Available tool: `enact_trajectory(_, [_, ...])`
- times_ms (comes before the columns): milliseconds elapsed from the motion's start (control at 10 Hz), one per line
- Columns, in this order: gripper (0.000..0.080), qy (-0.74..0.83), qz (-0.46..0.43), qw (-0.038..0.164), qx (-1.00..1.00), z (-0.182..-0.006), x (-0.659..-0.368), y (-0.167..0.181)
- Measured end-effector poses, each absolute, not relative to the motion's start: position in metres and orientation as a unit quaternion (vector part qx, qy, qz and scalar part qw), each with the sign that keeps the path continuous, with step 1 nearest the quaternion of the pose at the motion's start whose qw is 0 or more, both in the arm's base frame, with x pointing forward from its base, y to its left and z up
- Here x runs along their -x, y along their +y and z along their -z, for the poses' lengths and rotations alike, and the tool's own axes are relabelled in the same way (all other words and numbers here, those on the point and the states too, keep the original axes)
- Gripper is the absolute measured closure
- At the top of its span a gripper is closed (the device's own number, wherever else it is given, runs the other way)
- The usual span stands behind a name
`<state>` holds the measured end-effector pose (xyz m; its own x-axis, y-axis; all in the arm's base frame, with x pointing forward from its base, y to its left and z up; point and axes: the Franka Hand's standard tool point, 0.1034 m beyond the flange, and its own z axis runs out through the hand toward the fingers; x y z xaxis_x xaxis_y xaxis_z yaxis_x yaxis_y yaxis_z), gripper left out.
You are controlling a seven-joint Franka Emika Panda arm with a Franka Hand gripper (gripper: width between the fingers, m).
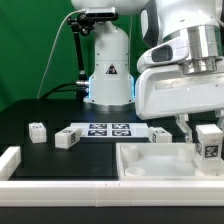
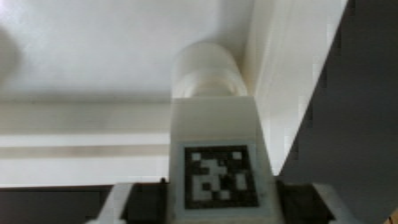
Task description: Assemble one leg
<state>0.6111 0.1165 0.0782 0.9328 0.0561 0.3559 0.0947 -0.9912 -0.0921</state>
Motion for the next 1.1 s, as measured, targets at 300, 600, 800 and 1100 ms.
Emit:
enact_trajectory(300, [0.0509,-0.042,0.187,0.052,0.98,-0.0734,-0.6032,0.1163])
enact_trajectory(600, [0.0274,-0.041,0.187,0.052,0.98,-0.0735,-0.6036,0.1163])
enact_trajectory(800, [0.0189,-0.041,0.187,0.052,0.98,-0.0735,-0.6036,0.1163])
enact_trajectory(1100, [0.0152,-0.041,0.187,0.052,0.98,-0.0735,-0.6036,0.1163])
